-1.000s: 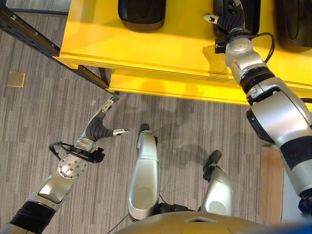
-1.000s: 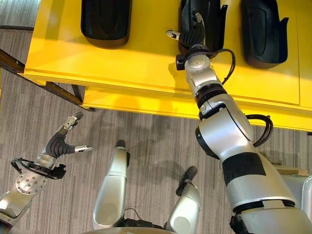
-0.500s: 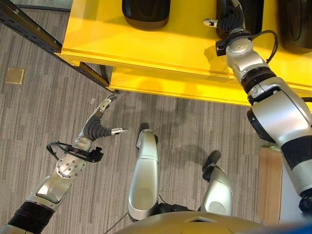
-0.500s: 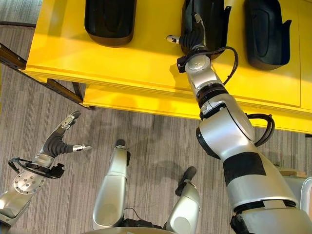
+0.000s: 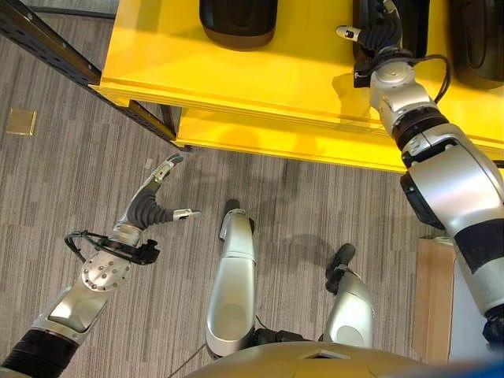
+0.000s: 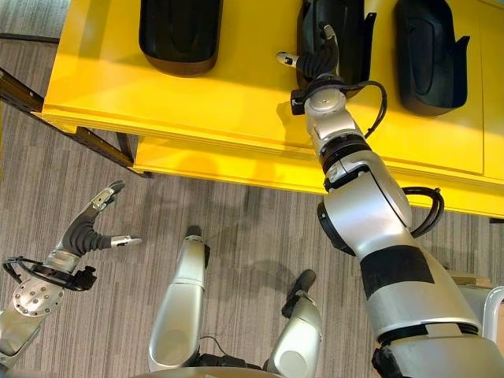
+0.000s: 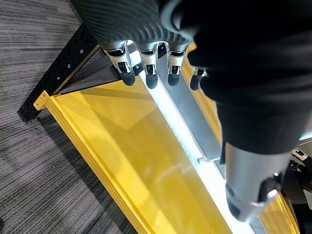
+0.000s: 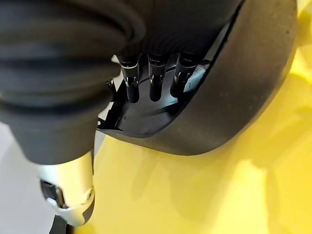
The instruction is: Move parts from the plastic box to the shelf.
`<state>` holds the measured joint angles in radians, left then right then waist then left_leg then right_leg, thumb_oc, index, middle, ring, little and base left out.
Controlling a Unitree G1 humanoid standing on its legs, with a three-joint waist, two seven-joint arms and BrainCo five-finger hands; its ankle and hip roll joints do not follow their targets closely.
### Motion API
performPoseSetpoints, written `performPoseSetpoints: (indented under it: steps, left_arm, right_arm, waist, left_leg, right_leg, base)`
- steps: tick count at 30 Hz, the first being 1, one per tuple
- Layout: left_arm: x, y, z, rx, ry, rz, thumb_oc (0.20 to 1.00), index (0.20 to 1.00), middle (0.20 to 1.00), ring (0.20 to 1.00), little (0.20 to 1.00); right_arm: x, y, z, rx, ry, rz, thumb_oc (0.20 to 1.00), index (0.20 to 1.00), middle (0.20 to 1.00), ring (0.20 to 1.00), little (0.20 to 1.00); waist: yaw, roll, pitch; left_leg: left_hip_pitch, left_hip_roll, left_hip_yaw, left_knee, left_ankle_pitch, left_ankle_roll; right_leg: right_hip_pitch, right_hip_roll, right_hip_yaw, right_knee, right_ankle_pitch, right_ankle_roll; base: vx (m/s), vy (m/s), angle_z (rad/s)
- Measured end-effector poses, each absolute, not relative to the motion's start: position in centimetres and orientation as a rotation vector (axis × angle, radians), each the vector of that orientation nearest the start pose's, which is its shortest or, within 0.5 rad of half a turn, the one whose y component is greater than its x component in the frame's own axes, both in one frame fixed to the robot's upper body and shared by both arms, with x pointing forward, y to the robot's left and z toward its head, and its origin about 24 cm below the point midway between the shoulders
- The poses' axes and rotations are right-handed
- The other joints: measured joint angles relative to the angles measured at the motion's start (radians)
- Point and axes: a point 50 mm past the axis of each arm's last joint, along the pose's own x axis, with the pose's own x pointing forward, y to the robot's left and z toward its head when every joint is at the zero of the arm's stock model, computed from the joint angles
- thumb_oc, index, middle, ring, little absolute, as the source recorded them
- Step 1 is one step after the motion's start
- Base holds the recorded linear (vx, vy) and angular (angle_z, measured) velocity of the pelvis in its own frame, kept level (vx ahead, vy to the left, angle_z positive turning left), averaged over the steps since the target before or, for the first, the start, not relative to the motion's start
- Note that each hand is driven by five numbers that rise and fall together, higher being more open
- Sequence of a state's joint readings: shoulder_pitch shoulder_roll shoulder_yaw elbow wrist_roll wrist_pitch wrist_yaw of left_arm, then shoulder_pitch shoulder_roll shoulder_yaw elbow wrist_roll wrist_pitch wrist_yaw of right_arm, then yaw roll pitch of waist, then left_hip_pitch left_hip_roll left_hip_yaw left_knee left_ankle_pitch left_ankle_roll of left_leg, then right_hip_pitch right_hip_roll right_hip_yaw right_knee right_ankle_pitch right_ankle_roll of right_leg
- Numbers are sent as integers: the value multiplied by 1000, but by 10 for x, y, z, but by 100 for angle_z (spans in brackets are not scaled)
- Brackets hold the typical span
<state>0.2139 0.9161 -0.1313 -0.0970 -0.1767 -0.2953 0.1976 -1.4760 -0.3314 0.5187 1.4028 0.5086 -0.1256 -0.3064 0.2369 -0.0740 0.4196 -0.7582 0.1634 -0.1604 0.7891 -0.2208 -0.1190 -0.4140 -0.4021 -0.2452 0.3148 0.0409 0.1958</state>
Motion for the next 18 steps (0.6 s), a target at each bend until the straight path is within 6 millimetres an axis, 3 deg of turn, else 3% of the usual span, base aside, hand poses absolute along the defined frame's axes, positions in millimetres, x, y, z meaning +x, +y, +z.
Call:
performPoseSetpoints:
  steps: [18]
  left_arm:
    - [211, 269, 96, 659, -150, -75, 1000, 1000, 1000, 1000, 1000]
  right_arm:
    - [433, -149, 268, -217, -219, -233, 1000, 1000, 1000, 1000, 1000]
  waist:
    - [1, -1, -4]
  left_leg:
    - [-9, 0, -4, -1, 5, -5]
  right_leg:
    - [-22, -1, 8, 26, -5, 5]
  base:
    - [0, 0, 0]
